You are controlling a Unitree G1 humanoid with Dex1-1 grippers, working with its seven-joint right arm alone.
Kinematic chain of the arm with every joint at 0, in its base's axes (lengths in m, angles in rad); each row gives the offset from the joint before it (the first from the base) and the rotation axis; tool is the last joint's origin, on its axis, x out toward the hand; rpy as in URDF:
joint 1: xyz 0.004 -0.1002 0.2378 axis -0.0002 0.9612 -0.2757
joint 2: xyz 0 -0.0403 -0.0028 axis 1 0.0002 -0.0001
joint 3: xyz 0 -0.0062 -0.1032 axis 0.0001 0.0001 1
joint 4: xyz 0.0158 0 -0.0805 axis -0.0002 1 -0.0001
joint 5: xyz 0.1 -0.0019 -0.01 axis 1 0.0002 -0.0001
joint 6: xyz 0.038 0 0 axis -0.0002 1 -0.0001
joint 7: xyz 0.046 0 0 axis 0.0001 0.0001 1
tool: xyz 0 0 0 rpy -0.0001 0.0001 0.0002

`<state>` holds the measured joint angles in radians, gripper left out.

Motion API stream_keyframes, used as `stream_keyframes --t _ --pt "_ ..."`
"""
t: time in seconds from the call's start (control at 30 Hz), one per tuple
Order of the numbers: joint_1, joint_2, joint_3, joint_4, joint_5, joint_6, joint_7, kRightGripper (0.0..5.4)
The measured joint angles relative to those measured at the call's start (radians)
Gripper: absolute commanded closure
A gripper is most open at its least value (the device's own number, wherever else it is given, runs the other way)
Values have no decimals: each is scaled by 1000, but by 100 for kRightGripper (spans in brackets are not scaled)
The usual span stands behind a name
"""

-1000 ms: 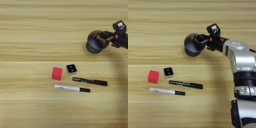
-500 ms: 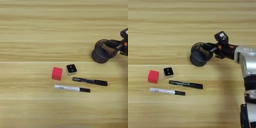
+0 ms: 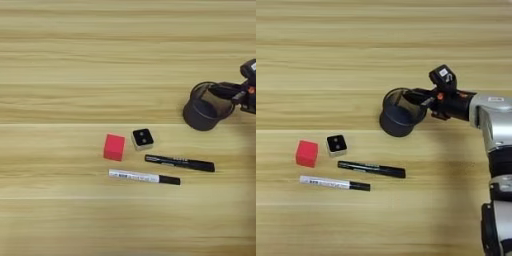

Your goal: Move the objects on the table

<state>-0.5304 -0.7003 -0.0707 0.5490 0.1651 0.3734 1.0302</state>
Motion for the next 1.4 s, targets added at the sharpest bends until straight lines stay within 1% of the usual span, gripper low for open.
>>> stream_keyframes --t 0.03,0.13,0.17,0.27,0.3,0.33,0.47,0.67,0.8,0.83,0.87,1.0,1.07,1.2,1.23,1.4 --pt "3 2 11 9 -12 -1 0 450" --pt "7 8 21 18 -18 -12 1 416" --pt "8 11 27 29 -22 -11 1 416" --pt "12 17 31 46 -25 -11 1 382" --pt "12 19 32 47 -25 -11 1 382" --pt "12 22 32 49 -25 -11 1 363" --pt "11 30 32 55 -25 -12 1 322" --pt "11 36 22 45 -16 -9 3 265" --pt "10 37 12 -8 7 14 8 229" --pt "10 38 6 -27 19 24 10 248" --pt "11 38 0 -43 28 36 16 246" --pt "9 35 -13 -106 59 68 50 286" --pt "7 27 -11 -120 57 72 63 312" --pt "-10 12 11 -116 29 74 68 342" --pt "-21 8 25 -113 18 73 70 358" --pt "-35 8 32 -110 20 73 72 411"
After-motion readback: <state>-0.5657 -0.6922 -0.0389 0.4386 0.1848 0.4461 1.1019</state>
